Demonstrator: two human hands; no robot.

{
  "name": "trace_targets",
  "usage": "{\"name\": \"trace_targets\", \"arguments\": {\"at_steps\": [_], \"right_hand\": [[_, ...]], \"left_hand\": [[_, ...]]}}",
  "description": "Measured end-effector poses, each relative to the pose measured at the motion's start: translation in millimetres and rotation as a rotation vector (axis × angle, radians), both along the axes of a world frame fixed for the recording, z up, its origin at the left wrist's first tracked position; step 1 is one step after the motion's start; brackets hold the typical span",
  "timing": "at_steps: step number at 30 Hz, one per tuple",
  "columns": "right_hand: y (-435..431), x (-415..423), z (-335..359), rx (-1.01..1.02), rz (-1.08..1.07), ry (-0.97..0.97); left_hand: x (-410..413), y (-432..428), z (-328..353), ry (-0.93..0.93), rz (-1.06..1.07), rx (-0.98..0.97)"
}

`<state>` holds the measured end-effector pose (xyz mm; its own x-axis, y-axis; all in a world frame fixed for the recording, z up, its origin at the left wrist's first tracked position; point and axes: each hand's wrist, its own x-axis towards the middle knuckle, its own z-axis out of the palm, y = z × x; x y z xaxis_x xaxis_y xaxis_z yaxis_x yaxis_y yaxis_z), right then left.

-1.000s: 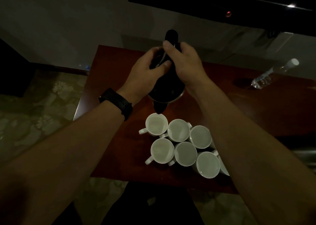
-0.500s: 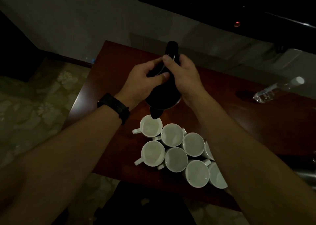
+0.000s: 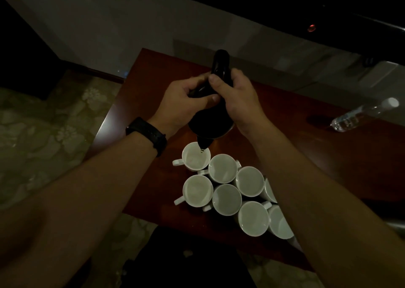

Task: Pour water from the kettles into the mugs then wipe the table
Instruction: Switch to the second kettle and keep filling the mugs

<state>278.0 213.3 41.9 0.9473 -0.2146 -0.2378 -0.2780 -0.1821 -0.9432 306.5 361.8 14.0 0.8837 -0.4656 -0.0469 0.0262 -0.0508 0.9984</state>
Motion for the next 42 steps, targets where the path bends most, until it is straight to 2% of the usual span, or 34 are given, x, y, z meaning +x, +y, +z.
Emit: {"name": "trace_targets", "arguments": {"at_steps": [20, 42], "right_hand": [[7, -14, 2, 0.01, 0.008, -0.079], [13, -8, 8, 0.0, -0.017, -0.052]], "left_hand": [[-11, 7, 1, -0.029, 0.009, 0.005], [0, 12, -1, -0.058, 0.009, 0.029]]}}
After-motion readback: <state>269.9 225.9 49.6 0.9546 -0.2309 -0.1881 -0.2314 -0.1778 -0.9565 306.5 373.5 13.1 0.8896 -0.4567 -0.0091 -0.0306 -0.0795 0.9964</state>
